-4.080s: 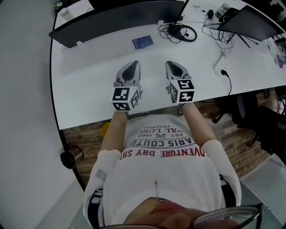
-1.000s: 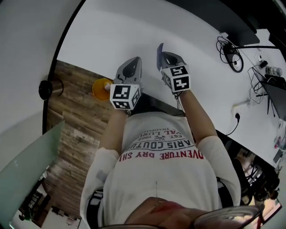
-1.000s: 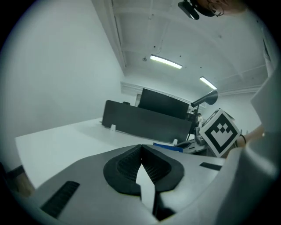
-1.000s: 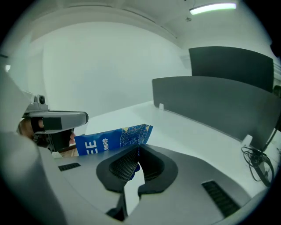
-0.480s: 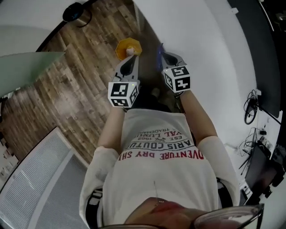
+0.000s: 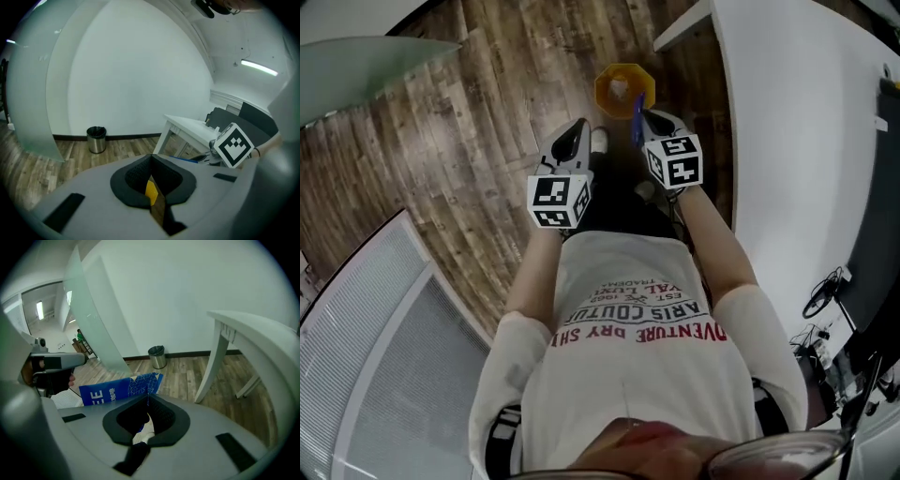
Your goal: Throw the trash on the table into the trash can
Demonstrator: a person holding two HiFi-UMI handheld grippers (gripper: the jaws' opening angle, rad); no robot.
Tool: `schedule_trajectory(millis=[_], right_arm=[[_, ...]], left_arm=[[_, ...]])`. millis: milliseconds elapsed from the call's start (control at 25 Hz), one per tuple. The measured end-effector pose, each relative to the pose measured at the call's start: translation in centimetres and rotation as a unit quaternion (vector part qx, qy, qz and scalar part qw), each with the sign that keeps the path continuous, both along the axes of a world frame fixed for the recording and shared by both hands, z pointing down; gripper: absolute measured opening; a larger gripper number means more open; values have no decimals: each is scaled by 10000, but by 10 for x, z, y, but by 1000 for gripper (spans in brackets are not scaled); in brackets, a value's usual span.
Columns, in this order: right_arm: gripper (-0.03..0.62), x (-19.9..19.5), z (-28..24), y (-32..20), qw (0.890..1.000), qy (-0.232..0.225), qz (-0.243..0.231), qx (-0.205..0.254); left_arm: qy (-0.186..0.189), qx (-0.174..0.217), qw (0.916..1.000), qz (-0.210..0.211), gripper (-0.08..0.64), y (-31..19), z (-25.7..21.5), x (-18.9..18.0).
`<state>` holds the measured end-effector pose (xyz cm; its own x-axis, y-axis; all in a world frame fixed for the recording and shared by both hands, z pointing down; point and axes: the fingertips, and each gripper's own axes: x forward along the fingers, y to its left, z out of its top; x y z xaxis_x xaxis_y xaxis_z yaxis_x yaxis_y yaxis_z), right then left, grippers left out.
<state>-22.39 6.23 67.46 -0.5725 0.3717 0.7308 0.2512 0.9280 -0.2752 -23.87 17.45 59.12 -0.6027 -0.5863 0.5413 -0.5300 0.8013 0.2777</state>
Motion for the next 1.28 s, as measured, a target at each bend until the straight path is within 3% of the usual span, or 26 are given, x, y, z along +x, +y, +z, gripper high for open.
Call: schedule_trajectory(millis=[280,760,1000,1080,1280], right_arm=[[29,-51,126,2,9988,479,54,57],[31,-52,362,-13,9919,1222,254,222],[36,-49,412,-17,9884,1424,436,301],[150,-46,417,-18,9873,1479,465,349],[152,-43,406,-17,9868,1501,548,264]], left_arm=[[388,-50,9992,-121,23,12,110,-52],[751,-5,9968,-290,23,6,300,-60],[779,-76,9968,-183,23,11,337,-58],[799,-80,9967,-125,23,12,339,-58],[826,-152,9965,-37,23,12,331,-55]])
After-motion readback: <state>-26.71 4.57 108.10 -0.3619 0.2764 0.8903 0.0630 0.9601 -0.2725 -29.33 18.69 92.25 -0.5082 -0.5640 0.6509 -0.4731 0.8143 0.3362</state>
